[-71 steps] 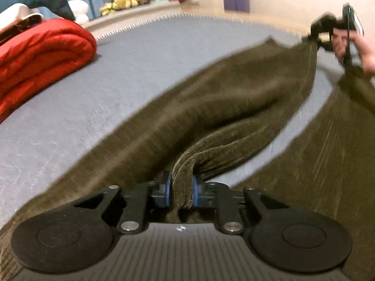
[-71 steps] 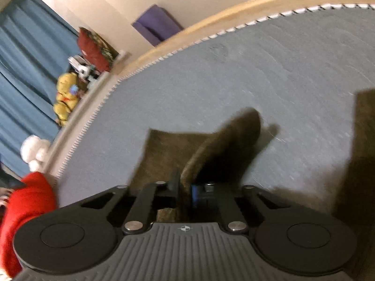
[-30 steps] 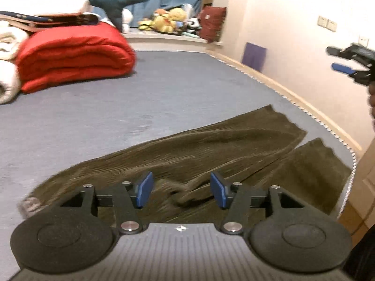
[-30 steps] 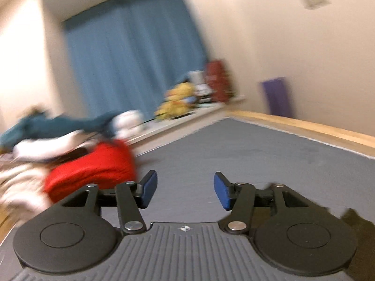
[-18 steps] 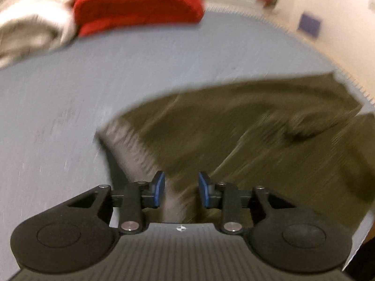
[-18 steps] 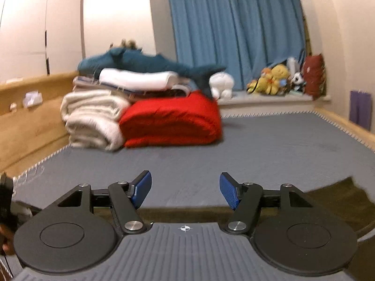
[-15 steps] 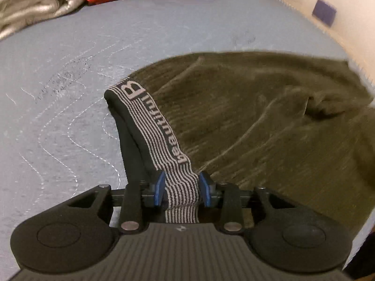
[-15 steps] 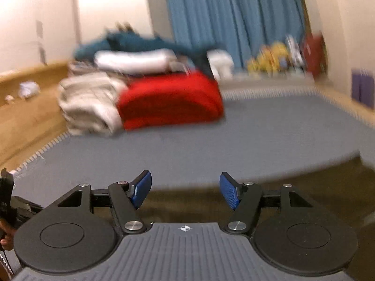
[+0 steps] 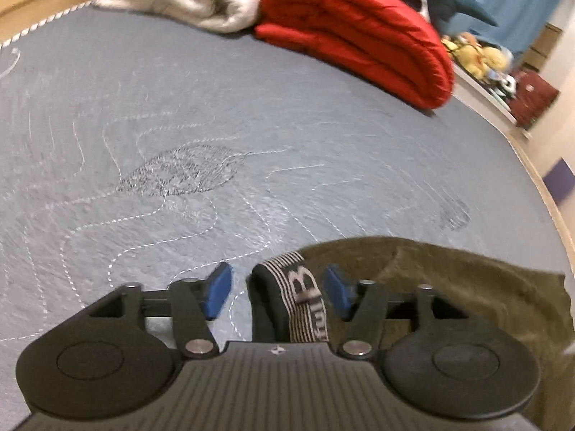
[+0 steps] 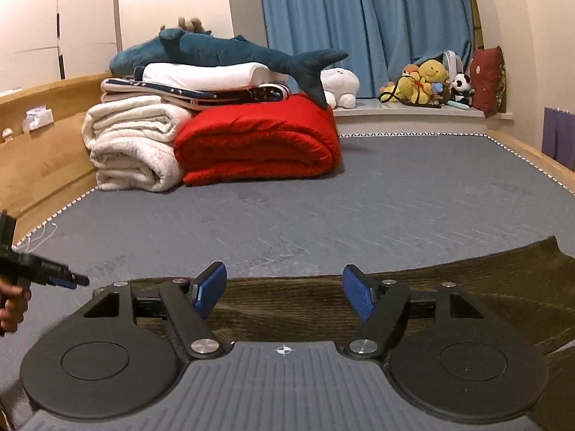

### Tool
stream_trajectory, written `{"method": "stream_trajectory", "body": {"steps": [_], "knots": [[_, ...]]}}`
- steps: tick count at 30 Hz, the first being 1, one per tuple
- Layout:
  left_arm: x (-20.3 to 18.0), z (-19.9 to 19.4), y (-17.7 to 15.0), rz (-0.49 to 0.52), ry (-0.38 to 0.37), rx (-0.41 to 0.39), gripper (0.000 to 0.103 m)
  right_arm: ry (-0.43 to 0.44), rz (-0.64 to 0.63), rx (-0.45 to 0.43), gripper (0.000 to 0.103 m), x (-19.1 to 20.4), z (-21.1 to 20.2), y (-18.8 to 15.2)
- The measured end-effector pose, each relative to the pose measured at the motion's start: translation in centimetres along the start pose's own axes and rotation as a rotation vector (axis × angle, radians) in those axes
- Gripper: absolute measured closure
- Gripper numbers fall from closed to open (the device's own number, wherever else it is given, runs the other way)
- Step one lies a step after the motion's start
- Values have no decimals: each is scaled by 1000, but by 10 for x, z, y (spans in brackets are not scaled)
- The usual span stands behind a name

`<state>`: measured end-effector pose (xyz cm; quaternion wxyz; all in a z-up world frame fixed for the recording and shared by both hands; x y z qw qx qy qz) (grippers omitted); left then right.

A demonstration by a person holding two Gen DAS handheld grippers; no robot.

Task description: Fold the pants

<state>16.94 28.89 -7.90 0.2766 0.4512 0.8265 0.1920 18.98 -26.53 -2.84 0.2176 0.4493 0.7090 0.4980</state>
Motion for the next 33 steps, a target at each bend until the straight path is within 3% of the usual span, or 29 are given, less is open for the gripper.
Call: {"method": "stream_trajectory", "body": {"steps": [5,9,13,18,23,25,33], "knots": [[3,34,0,-52,-16,62,28,-15,26,9,27,-12,0,-2],[-1,48,4,-41,1,52,28,-34,36,17,26,-21,-2,-6],[-16,50,13,50,15,-22,28,-53,47,23,25,-28,-5,-8],[-40,58,13,156,-24,-83,28,-64,52,22,23,-33,-11,-11],[-57,80,1,249,-18,-18,31,-81,58,30,23,-39,-14,-13],[-61,83,-2,289,-23,-18,36,-87,60,27,23,-41,-17,-13],[-66,97,-8,359,-9,-25,36,-144,78,31,23,-64,-30,-19]]}}
Point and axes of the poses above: each gripper's, at about its wrist camera, not at the fingertips, and z roughly the way its jaws point, x to its left, y to its top, the point moved 6 cm from there along z, roughly the way its jaws point, and after that the axes turned 1 degree about -y, right-handed, at the moved point
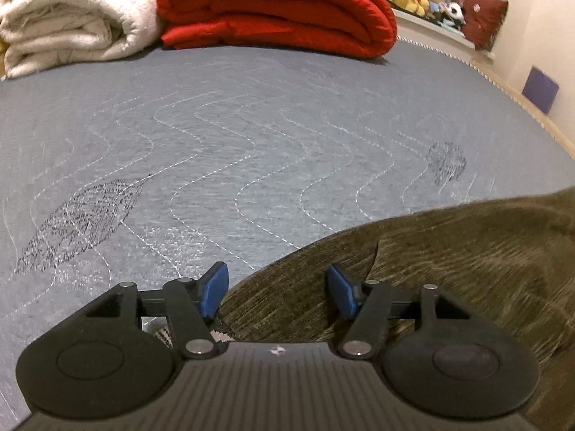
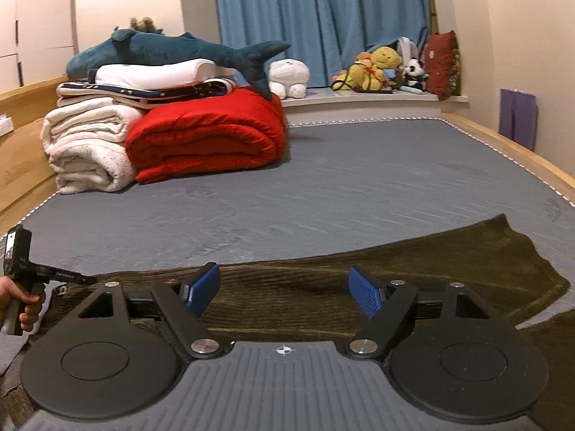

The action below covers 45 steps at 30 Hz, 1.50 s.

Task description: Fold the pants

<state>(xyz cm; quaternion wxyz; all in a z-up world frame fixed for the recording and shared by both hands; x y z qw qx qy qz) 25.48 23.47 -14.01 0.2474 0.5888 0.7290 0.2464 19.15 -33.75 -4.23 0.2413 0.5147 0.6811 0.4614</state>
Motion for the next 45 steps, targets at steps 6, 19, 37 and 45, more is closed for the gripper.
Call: {"method": "stream_trajectory", "body": {"steps": [6,19,37,45], "knots": [[-11,3,4,56,-19,14,74,-38,19,9,23,-19,-9,-6],[-67,-128,7,421,-33,-219,97,-232,161,-108,23,-101,-40,16],[-110,-221,-82,538,-473,-78,81,-325,730,-69,23,-201,-40,-18],[-185,-159,-99,615,-329,16,81,-297,729,-32,66,-191,-8,-25]]}}
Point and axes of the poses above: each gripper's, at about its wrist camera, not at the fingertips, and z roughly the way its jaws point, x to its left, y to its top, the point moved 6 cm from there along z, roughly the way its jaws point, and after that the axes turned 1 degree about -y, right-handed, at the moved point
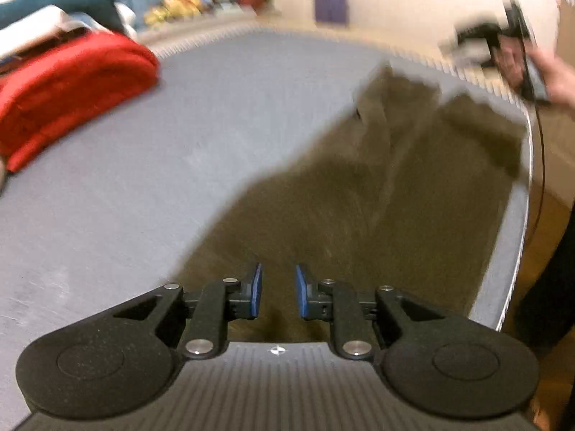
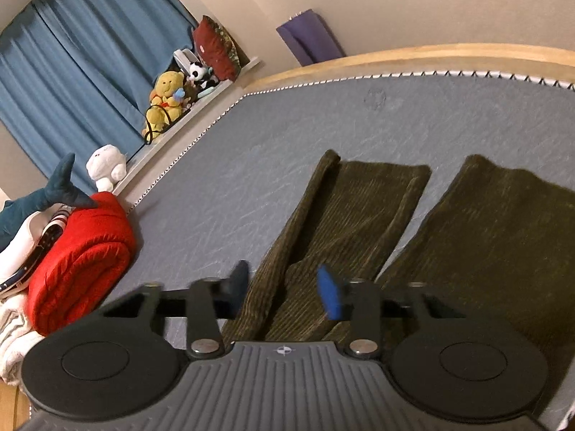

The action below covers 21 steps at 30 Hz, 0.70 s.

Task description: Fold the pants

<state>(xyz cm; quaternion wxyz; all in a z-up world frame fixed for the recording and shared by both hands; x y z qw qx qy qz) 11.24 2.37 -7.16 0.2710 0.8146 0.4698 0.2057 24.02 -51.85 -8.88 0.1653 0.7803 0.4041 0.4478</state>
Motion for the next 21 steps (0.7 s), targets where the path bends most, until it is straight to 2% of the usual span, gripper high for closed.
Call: {"method": "stream_trajectory", "body": {"steps": [2,4,5,6,9,12,15,17,19,21], "knots": [[-16,21,-7,102,5,64,80,-2,-9,7,67,5,9,-2],[-29,30,-10,158,-32,79,58,10,-21,23,66,11,17,-4],[-28,33,-13,167,-57,82,54,26,-29,41,65,16,24,-7],[-30,34,-14,178,-69,84,51,44,-40,63,64,21,32,-11],[-35,46,-19,206,-94,124,51,59,-68,133,63,33,57,-27],[-33,56,-24,243,-76,148,51,61,-89,213,59,43,84,-43],[-26,59,-25,251,-56,160,60,25,-115,243,56,50,106,-53],[-20,54,-30,239,-70,158,64,9,-96,276,54,49,122,-60],[-18,53,-28,242,-65,156,75,10,-73,327,53,49,137,-69],[-15,51,-24,243,-58,144,82,-7,-60,360,53,47,150,-79]]}}
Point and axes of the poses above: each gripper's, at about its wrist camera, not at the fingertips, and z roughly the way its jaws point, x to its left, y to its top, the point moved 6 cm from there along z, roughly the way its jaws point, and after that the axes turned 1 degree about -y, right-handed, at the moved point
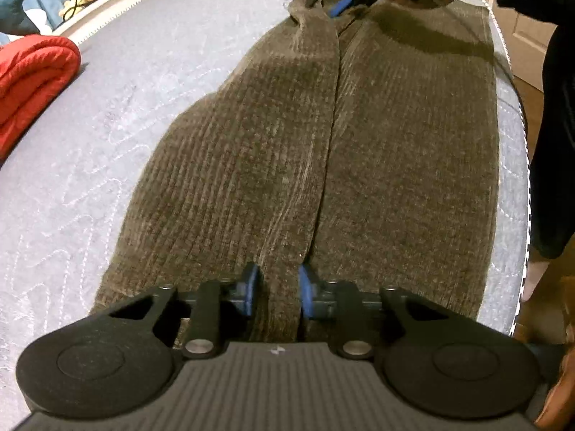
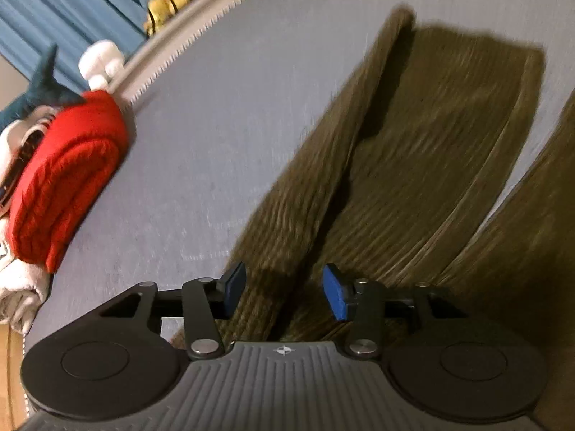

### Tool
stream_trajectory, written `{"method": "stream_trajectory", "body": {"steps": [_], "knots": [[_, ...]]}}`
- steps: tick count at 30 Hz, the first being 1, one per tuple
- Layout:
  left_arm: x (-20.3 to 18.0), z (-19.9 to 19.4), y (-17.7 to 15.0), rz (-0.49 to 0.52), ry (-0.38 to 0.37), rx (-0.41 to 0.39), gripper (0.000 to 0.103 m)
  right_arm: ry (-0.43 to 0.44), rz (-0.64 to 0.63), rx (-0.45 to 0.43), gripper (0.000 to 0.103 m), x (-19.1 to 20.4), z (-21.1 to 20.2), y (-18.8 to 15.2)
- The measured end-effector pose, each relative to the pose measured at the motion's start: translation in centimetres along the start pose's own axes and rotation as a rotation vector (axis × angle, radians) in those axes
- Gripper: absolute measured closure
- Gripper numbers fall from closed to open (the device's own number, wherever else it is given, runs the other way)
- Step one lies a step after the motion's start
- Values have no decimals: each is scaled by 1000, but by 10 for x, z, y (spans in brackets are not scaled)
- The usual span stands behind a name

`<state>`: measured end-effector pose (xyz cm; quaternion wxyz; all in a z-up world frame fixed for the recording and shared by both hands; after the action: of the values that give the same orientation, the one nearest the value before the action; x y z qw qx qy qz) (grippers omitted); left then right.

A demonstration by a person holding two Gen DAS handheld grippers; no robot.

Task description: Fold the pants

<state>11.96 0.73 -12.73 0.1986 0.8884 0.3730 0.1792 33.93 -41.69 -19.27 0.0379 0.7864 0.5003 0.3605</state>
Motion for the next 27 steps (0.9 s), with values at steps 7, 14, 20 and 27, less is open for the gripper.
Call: {"method": "stream_trajectory", "body": {"steps": [7,14,20,27], "knots": [[15,-30,1,-69,56,-78,89,2,-26,-33,78,8,5,2],[7,-62,2,-27,76,-156,90,48,-69,-133,100,15,-57,9],[2,-85,-11,22,47,-183,91,108,-231,-192,101,22,-148,-12],[-30,-100,-57,196,-88,-106,97,2,-519,114,100,-10,-200,-71]]}}
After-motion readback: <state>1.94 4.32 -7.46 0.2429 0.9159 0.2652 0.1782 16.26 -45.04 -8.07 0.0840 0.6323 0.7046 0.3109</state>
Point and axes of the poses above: each gripper's, at about its wrist camera, not at the fingertips, and z roughly the way its jaws point, x to its left, y to its top, the point moved 6 cm from there along z, roughly the way its jaws point, and after that the axes turned 1 degree about -y, right-handed, at the moved point
